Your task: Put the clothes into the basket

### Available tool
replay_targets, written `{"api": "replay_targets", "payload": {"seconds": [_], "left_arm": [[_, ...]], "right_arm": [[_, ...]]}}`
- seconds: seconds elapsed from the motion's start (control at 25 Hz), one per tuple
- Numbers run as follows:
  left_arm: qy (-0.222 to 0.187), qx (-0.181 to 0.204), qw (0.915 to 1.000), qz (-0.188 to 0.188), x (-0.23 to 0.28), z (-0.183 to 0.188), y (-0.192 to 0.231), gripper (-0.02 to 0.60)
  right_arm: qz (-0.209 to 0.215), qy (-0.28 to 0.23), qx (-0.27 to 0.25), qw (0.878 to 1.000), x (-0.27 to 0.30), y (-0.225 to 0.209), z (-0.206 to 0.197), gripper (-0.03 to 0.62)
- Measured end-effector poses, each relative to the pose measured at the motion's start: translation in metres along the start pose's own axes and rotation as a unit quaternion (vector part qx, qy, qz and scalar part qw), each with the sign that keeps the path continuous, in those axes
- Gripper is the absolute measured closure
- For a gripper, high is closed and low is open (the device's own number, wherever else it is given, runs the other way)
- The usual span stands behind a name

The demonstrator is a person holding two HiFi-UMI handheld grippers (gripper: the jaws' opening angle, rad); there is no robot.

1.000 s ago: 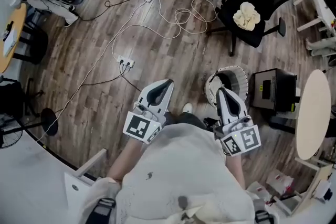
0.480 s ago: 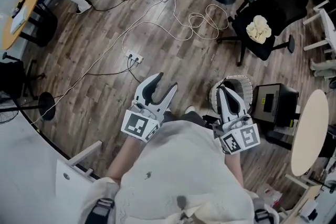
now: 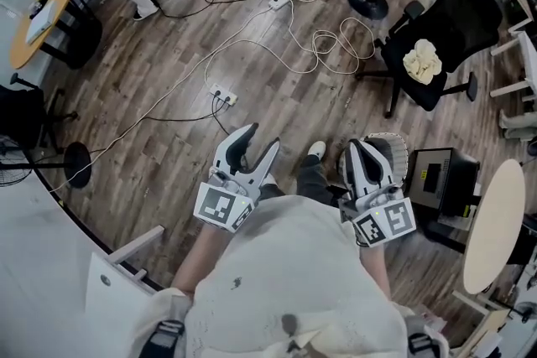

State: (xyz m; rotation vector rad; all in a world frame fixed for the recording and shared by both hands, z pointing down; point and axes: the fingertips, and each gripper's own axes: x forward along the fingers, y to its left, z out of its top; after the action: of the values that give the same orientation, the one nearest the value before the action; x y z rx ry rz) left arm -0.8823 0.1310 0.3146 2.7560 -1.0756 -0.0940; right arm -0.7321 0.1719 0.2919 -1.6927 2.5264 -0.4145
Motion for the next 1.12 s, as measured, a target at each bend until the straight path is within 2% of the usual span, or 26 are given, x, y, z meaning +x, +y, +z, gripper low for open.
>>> {"api": "replay_targets", "payload": {"seconds": [0.28, 0.6, 0.88, 1.12], "left_arm": [[0.001, 0.012, 0.9999, 0.010, 0.019, 0.004, 0.008, 0.379], [0.009, 0.010, 0.9998, 0.017, 0.061, 0.006, 0.011, 0.379], [0.010, 0.004, 0.9992, 0.038, 0.125, 0.005, 0.019, 0.379], [0.005, 0.007, 0.9994, 0.035, 0.195, 0.016, 0.030, 0.379]], "right_arm": [[0.018, -0.010, 0.000, 1.000, 0.022, -0.014, 0.006, 0.586], [0.029, -0.014, 0.010, 0.999, 0.054, -0.058, 0.023, 0.586], [0.048, -0.006, 0.004, 0.999, 0.089, -0.115, 0.040, 0.586], [0.033, -0.007, 0.003, 0.999, 0.123, -0.177, 0.066, 0.586]]}}
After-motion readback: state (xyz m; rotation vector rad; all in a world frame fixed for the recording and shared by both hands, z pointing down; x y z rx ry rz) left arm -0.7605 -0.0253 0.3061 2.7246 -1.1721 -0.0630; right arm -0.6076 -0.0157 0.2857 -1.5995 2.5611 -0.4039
